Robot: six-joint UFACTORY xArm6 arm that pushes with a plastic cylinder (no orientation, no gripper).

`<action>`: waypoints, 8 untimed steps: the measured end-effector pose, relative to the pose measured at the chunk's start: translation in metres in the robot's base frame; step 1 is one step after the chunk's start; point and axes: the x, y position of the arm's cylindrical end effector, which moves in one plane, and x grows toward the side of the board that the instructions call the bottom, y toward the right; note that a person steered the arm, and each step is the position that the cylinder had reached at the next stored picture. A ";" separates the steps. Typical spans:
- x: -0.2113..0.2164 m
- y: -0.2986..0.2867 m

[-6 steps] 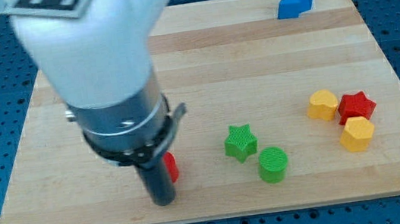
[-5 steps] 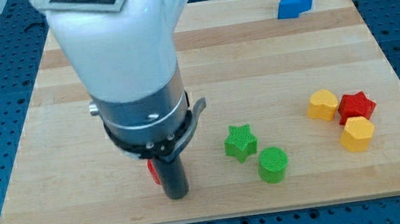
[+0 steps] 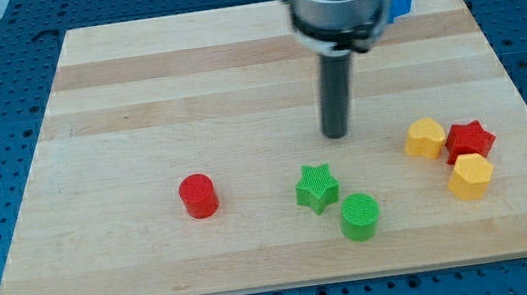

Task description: Move green star a bit left

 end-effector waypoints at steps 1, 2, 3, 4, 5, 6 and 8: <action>0.016 0.013; 0.035 0.013; 0.063 0.004; 0.083 -0.029; 0.086 -0.063; 0.086 -0.076; 0.060 -0.071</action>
